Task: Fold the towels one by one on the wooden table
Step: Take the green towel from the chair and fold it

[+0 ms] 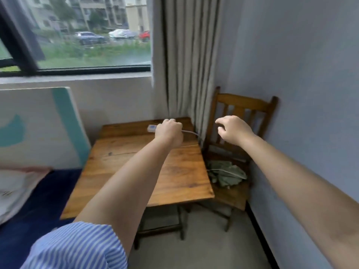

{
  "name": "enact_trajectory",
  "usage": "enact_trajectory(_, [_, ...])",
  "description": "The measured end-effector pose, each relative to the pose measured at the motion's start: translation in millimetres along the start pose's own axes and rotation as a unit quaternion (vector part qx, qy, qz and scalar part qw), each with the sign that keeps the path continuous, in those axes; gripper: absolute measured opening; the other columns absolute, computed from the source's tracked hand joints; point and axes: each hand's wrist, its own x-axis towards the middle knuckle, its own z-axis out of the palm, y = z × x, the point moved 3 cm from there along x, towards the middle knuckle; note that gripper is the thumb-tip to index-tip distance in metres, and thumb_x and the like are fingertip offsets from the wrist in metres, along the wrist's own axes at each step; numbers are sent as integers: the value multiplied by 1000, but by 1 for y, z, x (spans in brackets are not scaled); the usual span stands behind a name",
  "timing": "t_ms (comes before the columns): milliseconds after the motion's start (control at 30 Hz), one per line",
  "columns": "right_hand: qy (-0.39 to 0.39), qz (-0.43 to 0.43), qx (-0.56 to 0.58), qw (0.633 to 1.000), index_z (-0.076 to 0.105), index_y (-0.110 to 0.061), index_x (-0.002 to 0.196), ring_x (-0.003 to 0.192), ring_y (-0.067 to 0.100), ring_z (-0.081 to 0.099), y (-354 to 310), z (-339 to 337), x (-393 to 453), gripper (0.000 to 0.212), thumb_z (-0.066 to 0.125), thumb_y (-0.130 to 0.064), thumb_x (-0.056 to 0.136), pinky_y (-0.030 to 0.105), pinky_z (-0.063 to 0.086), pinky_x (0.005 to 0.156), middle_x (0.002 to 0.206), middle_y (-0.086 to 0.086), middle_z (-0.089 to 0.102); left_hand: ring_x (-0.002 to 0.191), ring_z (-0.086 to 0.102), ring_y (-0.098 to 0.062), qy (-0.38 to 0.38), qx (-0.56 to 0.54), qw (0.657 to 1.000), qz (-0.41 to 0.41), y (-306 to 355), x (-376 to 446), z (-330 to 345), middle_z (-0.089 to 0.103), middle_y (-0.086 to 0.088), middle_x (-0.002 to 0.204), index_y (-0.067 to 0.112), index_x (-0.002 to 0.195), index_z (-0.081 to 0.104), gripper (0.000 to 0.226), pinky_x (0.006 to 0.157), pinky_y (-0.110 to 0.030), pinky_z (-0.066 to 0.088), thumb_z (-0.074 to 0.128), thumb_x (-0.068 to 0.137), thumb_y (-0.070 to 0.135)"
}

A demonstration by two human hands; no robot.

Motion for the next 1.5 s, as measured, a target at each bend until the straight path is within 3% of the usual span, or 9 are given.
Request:
enact_trajectory(333, [-48, 164, -4, 985, 48, -12, 132, 125, 29, 44, 181, 58, 62, 39, 37, -13, 94, 35, 42, 95, 137, 11, 49, 120, 43, -31, -102, 1, 987, 124, 102, 164, 92, 51, -12, 123, 10, 119, 56, 30, 90, -40, 42, 39, 95, 19])
enact_trajectory(533, [-100, 244, 27, 964, 47, -12, 134, 125, 28, 46, 256, 122, 127, 40, 38, -16, 95, 36, 41, 99, 139, 10, 47, 121, 41, -31, -191, 13, 963, 189, 134, 271, 163, 48, -13, 126, 10, 124, 52, 32, 90, -40, 42, 36, 97, 18])
enact_trajectory(733, [-166, 254, 48, 952, 48, -12, 132, 122, 26, 48, 297, 206, 152, 38, 39, -17, 96, 34, 43, 99, 134, 9, 51, 121, 42, -31, -269, 34, 939, 210, 158, 330, 247, 46, -11, 130, 12, 127, 49, 33, 93, -40, 42, 38, 97, 15])
enact_trajectory(1033, [-272, 275, 23, 922, 59, -15, 118, 120, 26, 40, 350, 356, 158, 30, 40, -24, 95, 39, 34, 101, 122, 7, 55, 125, 39, -29, -381, 59, 901, 198, 185, 359, 409, 44, -9, 133, 15, 129, 47, 33, 98, -39, 40, 42, 97, 18])
enact_trajectory(1200, [-290, 288, 5, 913, 51, -17, 125, 126, 27, 35, 371, 429, 154, 33, 43, -25, 94, 40, 31, 103, 130, 7, 48, 133, 32, -30, -434, 67, 886, 151, 193, 359, 490, 32, -11, 144, 14, 141, 29, 47, 103, -41, 36, 43, 97, 21])
enact_trajectory(1367, [-298, 302, 7, 906, 58, -18, 117, 123, 26, 37, 379, 473, 148, 29, 40, -23, 95, 36, 28, 100, 126, 6, 52, 126, 39, -28, -433, 92, 881, 165, 186, 360, 539, 43, -10, 136, 14, 126, 49, 33, 101, -40, 38, 34, 98, 15])
enact_trajectory(1500, [-246, 311, 2, 918, 55, -14, 118, 123, 25, 38, 382, 477, 152, 29, 40, -25, 95, 35, 29, 96, 126, 7, 51, 119, 45, -27, -399, 97, 892, 188, 185, 365, 546, 50, -10, 127, 13, 116, 57, 30, 97, -38, 40, 34, 97, 15])
